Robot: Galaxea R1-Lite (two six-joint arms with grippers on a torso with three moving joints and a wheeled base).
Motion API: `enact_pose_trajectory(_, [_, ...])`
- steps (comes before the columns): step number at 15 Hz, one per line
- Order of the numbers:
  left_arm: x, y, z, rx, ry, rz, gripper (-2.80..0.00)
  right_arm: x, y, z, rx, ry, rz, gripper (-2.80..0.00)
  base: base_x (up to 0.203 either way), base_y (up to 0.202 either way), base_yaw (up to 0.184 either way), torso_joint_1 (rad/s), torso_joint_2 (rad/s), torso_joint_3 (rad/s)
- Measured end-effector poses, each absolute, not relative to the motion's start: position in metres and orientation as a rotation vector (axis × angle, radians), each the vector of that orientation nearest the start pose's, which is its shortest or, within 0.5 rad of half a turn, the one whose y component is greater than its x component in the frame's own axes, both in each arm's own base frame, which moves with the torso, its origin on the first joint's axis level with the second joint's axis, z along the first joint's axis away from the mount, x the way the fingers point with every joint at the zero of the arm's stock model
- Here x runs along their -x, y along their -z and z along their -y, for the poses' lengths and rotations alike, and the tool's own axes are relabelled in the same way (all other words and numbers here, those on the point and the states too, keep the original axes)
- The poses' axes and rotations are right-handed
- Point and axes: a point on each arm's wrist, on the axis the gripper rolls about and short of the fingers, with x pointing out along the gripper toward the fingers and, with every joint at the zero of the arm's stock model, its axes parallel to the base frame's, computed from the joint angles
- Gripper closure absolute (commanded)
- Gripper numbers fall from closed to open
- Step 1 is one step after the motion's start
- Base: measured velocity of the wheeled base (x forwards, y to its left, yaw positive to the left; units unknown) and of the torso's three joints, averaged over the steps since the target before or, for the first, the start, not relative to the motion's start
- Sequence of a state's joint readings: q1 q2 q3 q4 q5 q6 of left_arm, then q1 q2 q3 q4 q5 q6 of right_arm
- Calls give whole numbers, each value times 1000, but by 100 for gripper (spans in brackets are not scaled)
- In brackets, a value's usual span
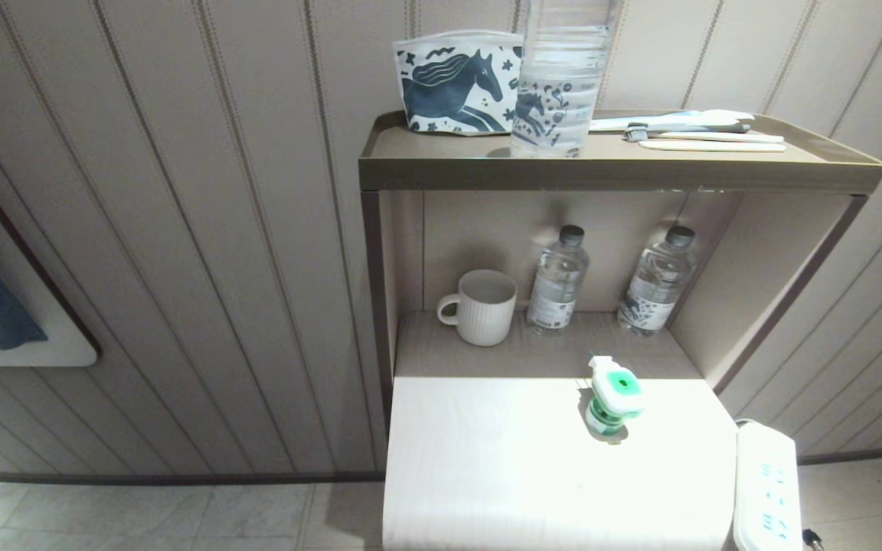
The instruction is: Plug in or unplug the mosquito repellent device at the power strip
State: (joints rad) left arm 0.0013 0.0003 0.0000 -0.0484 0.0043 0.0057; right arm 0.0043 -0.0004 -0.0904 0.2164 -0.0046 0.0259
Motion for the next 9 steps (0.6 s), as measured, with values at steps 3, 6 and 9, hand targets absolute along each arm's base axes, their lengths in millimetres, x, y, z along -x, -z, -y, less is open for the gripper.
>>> enact_pose_trajectory(3, [23, -81, 0, -4, -4, 49, 0, 31, -78, 0, -25, 2, -126, 0, 0, 0, 0, 0, 0, 0])
enact_pose_trajectory(6, [23, -80, 0, -4, -4, 48, 0, 31, -78, 0, -26, 2, -127, 0, 0, 0, 0, 0, 0, 0])
enact_pose_trajectory(9, [23, -80, 0, -4, -4, 48, 0, 31, -78, 0, -28, 3, -127, 0, 0, 0, 0, 0, 0, 0])
